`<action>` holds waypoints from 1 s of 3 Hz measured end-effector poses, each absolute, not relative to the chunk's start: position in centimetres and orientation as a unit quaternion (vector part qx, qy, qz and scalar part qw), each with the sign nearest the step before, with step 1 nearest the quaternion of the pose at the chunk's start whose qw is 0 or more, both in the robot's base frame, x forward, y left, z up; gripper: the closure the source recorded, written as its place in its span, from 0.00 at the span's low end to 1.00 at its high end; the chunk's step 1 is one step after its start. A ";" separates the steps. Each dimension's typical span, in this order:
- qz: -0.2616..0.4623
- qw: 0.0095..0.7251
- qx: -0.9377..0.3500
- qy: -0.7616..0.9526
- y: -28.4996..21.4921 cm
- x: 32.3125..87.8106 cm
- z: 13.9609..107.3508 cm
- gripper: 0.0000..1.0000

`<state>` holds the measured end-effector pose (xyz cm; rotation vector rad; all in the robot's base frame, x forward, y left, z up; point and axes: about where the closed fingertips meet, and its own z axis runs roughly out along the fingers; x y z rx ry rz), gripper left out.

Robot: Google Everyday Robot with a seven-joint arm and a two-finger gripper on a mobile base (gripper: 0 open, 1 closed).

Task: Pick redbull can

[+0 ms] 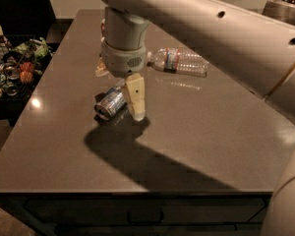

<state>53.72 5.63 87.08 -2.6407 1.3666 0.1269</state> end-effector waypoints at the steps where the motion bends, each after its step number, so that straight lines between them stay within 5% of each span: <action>1: 0.046 0.076 -0.891 0.445 6.7 53.3 86.3 0.00; 3: 0.057 0.051 -0.896 0.438 6.5 52.5 84.7 0.48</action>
Offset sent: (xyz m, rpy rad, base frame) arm -0.0158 0.0065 -0.0265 -0.0648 0.0716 0.0640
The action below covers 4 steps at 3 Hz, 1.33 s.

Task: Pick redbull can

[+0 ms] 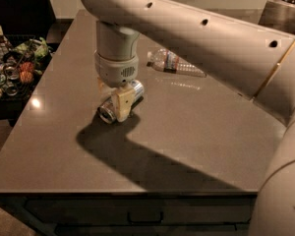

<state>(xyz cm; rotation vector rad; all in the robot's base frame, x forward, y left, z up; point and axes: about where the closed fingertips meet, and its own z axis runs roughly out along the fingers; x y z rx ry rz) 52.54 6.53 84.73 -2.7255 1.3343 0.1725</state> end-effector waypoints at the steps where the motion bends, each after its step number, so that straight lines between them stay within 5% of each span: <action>1: 0.064 0.055 -0.893 0.443 6.0 52.6 85.5 0.72; 2: 0.069 0.073 -0.887 0.452 5.0 53.1 87.7 0.95; 4: 0.061 0.133 -0.886 0.440 3.3 53.0 94.8 1.00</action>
Offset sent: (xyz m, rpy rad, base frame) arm 0.0064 -0.0402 0.0633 0.0737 0.0277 -0.0615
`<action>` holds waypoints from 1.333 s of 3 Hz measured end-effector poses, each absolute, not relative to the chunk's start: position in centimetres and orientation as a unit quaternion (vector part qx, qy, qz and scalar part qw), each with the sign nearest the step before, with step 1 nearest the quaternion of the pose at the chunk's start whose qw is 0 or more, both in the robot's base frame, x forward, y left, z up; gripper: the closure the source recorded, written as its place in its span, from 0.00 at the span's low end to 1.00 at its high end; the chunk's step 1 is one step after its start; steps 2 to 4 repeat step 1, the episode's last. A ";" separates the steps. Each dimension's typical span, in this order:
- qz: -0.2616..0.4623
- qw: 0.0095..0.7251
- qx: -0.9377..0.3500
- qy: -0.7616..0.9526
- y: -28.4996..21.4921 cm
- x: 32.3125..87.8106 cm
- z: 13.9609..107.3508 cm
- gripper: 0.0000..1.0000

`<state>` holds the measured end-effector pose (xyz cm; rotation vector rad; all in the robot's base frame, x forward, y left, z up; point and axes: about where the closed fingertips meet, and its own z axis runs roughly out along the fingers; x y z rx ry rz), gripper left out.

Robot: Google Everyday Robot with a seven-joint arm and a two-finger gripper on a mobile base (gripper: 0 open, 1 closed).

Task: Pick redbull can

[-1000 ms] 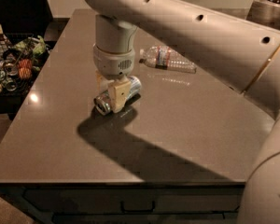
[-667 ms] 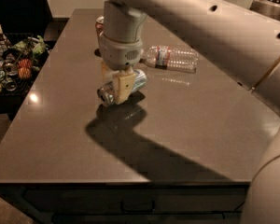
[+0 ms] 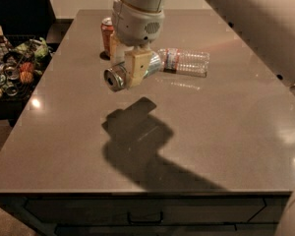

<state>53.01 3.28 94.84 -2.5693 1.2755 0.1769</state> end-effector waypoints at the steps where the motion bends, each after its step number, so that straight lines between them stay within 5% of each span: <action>1: 0.061 0.134 -0.886 0.440 3.3 53.0 94.9 1.00; 4: 0.061 0.134 -0.886 0.440 3.3 53.0 94.9 1.00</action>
Offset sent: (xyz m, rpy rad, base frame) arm 0.0000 0.0000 0.0000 0.0000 0.0000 0.0000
